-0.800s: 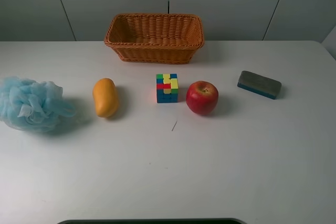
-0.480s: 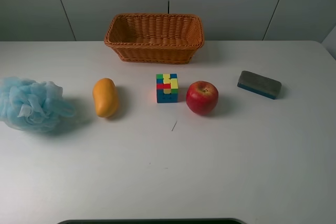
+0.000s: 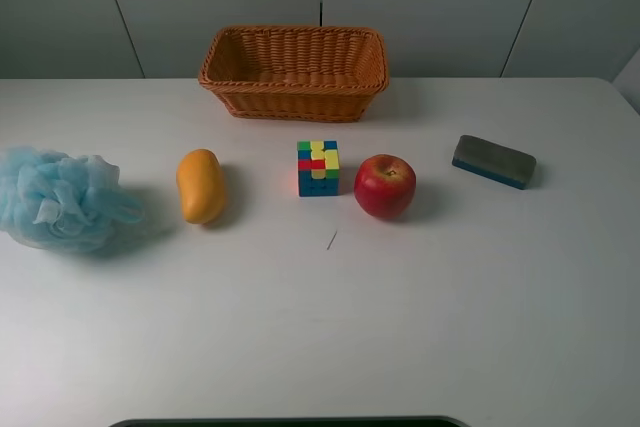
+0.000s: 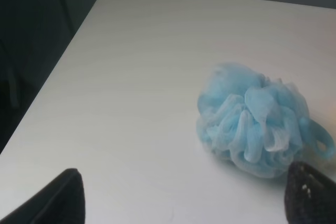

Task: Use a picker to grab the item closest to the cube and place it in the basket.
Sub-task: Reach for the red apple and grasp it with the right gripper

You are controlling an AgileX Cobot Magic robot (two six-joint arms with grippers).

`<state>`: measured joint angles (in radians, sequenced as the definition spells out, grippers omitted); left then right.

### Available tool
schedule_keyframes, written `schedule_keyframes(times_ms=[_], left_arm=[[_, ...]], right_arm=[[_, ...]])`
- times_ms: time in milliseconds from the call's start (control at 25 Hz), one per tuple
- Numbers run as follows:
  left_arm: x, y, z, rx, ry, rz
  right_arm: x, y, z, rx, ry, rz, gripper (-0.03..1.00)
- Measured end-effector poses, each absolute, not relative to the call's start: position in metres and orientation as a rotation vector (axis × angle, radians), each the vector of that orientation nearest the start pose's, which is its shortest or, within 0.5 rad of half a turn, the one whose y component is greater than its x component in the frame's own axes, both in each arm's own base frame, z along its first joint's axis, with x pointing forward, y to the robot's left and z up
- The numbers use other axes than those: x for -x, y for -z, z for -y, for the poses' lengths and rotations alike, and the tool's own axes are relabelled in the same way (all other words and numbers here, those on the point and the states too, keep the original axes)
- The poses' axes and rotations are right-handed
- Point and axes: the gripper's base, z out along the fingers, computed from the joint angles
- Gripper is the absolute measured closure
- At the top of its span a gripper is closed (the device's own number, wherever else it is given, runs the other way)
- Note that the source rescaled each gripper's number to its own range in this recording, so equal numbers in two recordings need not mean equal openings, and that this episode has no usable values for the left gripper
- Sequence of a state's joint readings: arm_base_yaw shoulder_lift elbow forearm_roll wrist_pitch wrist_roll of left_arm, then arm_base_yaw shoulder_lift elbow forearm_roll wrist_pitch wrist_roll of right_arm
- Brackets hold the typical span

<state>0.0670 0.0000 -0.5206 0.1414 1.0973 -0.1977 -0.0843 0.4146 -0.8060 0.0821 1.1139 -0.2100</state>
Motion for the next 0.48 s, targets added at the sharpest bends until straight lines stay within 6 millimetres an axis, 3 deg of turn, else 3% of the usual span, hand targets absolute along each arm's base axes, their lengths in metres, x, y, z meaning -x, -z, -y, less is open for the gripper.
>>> schedule_keyframes(times_ms=[160,240,320,480], left_arm=[[0.010,-0.281,-0.011,0.282,-0.088,-2.034],[0.010,-0.281,-0.011,0.282,-0.088,-2.034],[0.010,-0.281,-0.011,0.282,-0.088,-2.034],[0.010,-0.281,-0.011,0.282,-0.088,-2.034]], right_arm=[[-0.094,-0.382,-0.004,0.281,0.037,-2.272,-0.03],[-0.125,-0.386,-0.004,0.352,0.012,-2.321,-0.03],[-0.152,-0.385,-0.005,0.436,-0.025,-2.355,-0.03],[-0.203,-0.360,-0.006,0.542,-0.118,-2.443,-0.03]])
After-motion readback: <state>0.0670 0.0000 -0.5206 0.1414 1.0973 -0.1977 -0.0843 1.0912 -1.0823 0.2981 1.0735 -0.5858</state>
